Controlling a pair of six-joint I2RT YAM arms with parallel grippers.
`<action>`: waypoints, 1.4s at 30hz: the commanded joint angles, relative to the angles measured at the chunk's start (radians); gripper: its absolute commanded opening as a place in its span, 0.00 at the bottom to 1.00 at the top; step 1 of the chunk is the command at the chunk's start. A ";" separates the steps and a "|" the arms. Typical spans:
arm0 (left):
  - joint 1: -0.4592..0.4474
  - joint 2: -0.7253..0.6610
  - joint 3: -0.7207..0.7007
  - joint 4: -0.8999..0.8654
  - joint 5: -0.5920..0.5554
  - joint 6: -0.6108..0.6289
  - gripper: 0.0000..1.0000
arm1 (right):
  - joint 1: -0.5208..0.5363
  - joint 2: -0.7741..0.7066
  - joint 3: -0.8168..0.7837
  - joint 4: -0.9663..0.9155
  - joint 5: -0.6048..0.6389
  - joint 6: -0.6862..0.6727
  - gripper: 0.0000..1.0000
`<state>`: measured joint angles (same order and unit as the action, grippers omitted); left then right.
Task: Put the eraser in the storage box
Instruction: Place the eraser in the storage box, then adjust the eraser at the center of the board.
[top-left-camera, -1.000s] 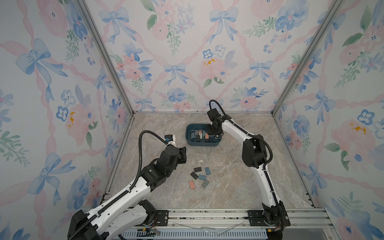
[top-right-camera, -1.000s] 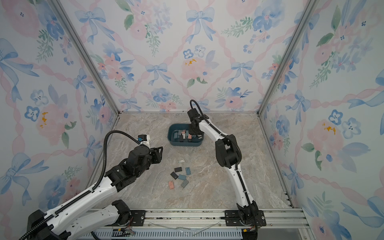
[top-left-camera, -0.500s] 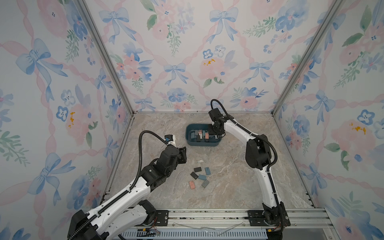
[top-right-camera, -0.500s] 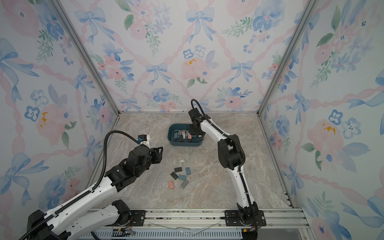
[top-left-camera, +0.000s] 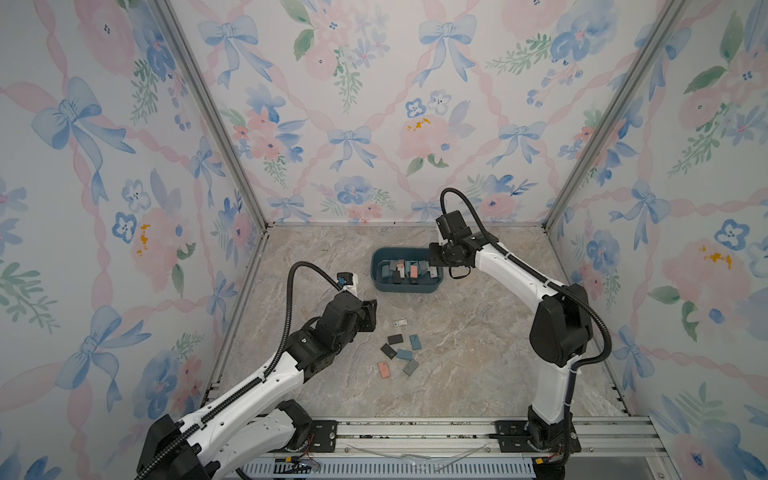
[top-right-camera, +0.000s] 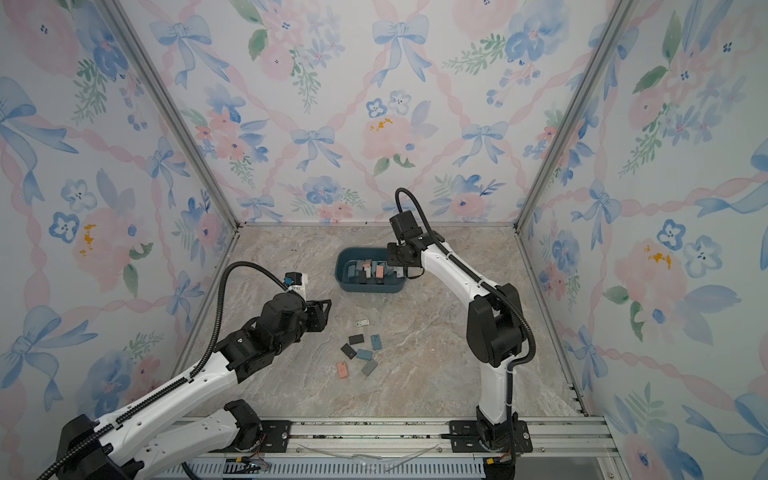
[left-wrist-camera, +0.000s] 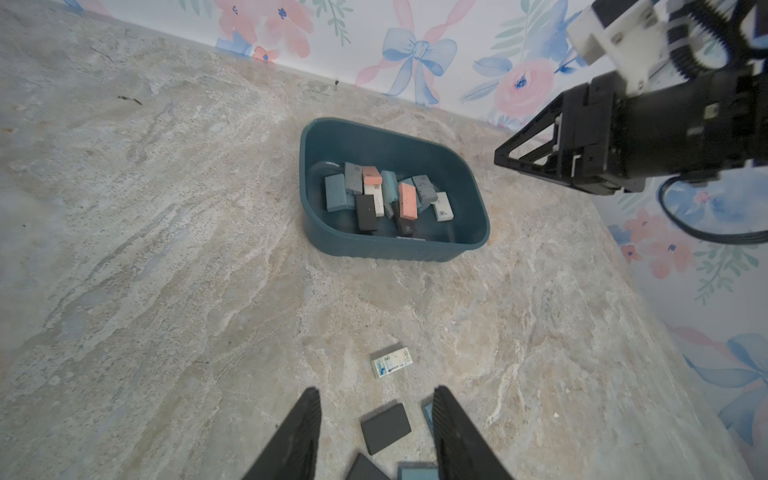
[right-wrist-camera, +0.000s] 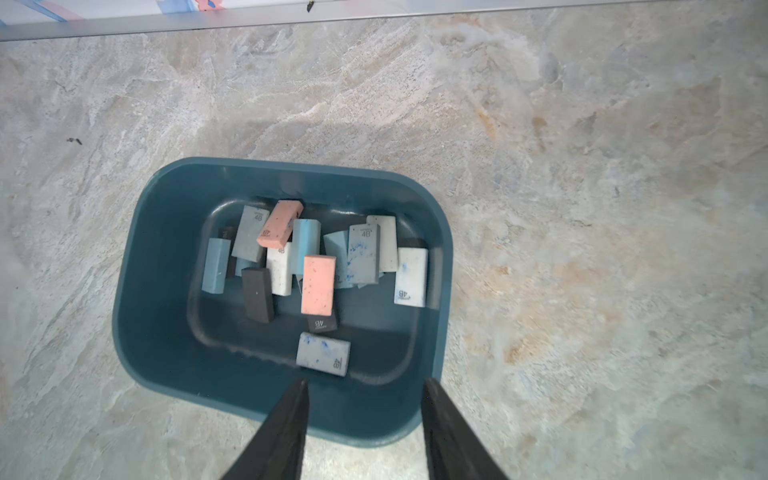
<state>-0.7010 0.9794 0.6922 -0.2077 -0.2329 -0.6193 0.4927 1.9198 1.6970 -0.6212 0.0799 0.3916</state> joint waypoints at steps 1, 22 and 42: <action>0.003 0.048 0.024 -0.057 0.106 0.099 0.47 | 0.007 -0.081 -0.079 0.028 -0.027 -0.001 0.48; 0.003 0.411 0.211 -0.126 0.284 0.329 0.47 | -0.039 -0.427 -0.429 0.073 -0.081 0.039 0.50; -0.015 0.711 0.406 -0.240 0.295 0.501 0.47 | -0.091 -0.564 -0.564 0.090 -0.101 0.055 0.53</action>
<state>-0.7132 1.6604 1.0660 -0.4187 0.0433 -0.1562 0.4110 1.3834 1.1522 -0.5373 -0.0120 0.4343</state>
